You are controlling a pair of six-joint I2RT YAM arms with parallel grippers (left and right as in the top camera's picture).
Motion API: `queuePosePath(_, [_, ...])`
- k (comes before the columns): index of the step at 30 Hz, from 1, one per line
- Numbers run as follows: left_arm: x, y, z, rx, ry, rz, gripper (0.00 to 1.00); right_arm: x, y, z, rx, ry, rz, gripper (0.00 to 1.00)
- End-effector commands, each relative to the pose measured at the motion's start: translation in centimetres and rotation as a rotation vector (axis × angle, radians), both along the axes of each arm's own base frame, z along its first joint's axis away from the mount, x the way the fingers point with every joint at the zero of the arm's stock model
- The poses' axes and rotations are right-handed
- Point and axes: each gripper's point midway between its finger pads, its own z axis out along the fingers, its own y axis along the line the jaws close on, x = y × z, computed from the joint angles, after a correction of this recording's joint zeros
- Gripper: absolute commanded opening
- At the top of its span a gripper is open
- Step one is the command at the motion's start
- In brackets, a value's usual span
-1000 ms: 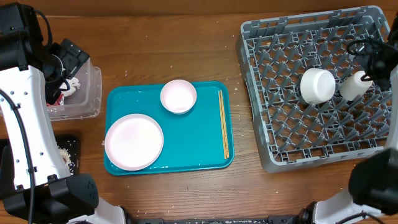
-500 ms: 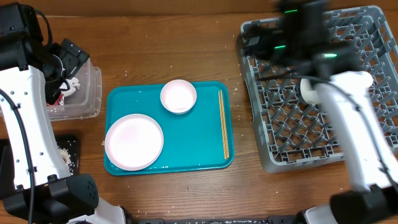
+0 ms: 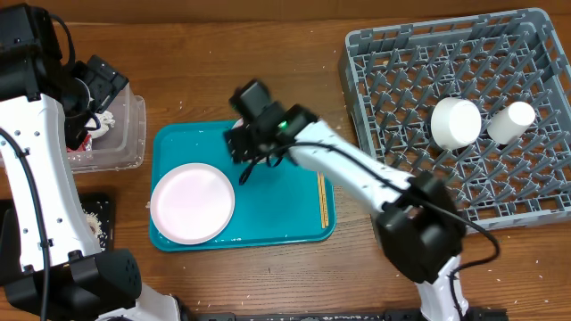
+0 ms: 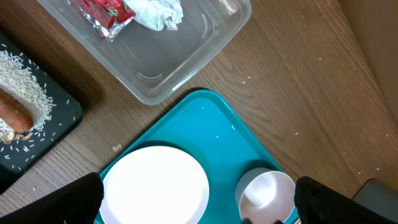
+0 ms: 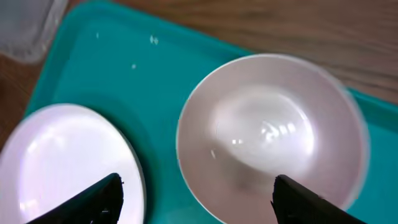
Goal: Sort waste into correct bins and load items into the dishwasher
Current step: 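Move the right gripper back to the pink saucer and grasp it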
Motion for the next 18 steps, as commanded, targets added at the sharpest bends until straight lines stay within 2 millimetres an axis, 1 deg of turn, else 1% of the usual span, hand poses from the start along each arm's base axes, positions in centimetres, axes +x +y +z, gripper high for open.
queuePosePath(1, [0.1, -0.1, 0.1, 0.002, -0.005, -0.020, 1.00, -0.1, 0.5, -0.3, -0.060, -0.075, 0.083, 0.79])
queuePosePath(11, [0.1, -0.1, 0.1, 0.002, -0.005, -0.020, 1.00, -0.1, 0.3, -3.7, -0.117, -0.040, 0.084, 0.78])
queuePosePath(16, [0.1, -0.1, 0.1, 0.002, -0.005, -0.020, 1.00, -0.4, 0.2, -6.0, -0.146, -0.011, 0.088, 0.72])
queuePosePath(18, [0.1, -0.1, 0.1, 0.002, -0.005, -0.020, 1.00, -0.3, 0.0, -6.6, -0.161, -0.008, 0.083, 0.66])
